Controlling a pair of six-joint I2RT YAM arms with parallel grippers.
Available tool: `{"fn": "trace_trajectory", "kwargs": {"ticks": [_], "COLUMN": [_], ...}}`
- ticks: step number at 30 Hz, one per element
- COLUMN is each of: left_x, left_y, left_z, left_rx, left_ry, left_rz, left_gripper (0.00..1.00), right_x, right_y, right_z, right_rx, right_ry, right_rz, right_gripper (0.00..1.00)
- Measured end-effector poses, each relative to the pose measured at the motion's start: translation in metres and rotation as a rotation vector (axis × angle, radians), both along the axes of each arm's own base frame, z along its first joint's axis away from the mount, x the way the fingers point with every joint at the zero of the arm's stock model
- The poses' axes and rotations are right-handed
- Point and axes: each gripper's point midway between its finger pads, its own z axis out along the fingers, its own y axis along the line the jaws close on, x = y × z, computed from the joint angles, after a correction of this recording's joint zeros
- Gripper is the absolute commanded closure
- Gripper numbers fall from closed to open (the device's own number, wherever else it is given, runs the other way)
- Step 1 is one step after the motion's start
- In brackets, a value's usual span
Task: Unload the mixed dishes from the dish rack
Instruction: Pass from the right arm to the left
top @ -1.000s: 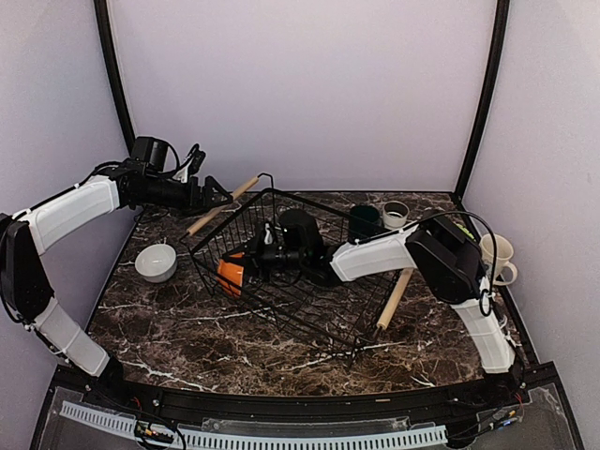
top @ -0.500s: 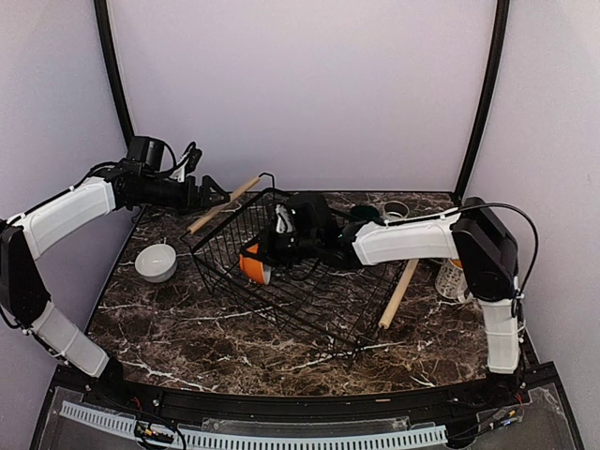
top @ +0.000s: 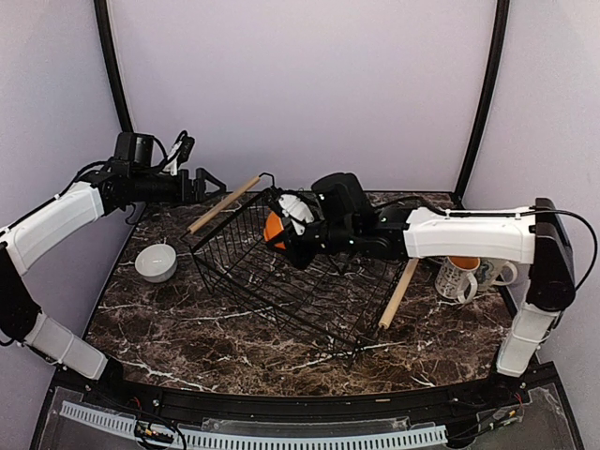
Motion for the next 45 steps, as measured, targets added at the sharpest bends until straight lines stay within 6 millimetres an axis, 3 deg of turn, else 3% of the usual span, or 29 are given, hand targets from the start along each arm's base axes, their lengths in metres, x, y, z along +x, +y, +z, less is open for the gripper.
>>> {"fn": "trace_trajectory", "kwargs": {"ticks": [7,11,17,23,26,31,33,38,42,45], "left_x": [-0.012,-0.031,-0.065,-0.086,-0.096,-0.101,-0.101,-0.100,-0.094,-0.091], "left_y": [-0.014,-0.035,-0.077,-0.123,-0.144,-0.167,-0.173,-0.179,-0.180,-0.178], "left_z": [-0.003,-0.004,0.011,0.035,0.032,0.009,-0.002,-0.026,-0.035,-0.040], "left_rx": [-0.022,-0.024,0.003,0.075,0.132,0.305,0.379,0.529,0.625,0.676], "left_ry": [0.054,0.101,0.122,0.072,0.063,0.048,0.041,0.033,0.008,-0.005], "left_rz": [-0.028,-0.083,-0.191,-0.265,-0.292,-0.285,-0.280,-0.253,-0.214,-0.189], "left_gripper": [0.04,0.05,0.08,0.10,0.14,0.20,0.26,0.52,0.70,0.89], "right_x": [-0.052,-0.065,-0.060,-0.050,-0.047,-0.045,-0.045,-0.046,-0.048,-0.049], "right_y": [-0.032,-0.045,-0.070,-0.078,-0.079,-0.078,-0.078,-0.076,-0.075,-0.075], "right_z": [-0.044,-0.056,-0.056,-0.045,-0.044,-0.040,-0.040,-0.037,-0.034,-0.035], "right_rx": [-0.305,-0.453,-0.611,-0.713,-0.750,-0.778,-0.794,-0.818,-0.834,-0.852], "right_ry": [-0.282,-0.459,-0.684,-0.846,-0.890,-0.943,-0.957,-0.994,-1.016,-1.027], "right_rz": [0.271,0.382,0.457,0.473,0.475,0.466,0.462,0.449,0.442,0.440], "right_gripper": [1.00,1.00,1.00,1.00,1.00,1.00,1.00,1.00,1.00,1.00]}}
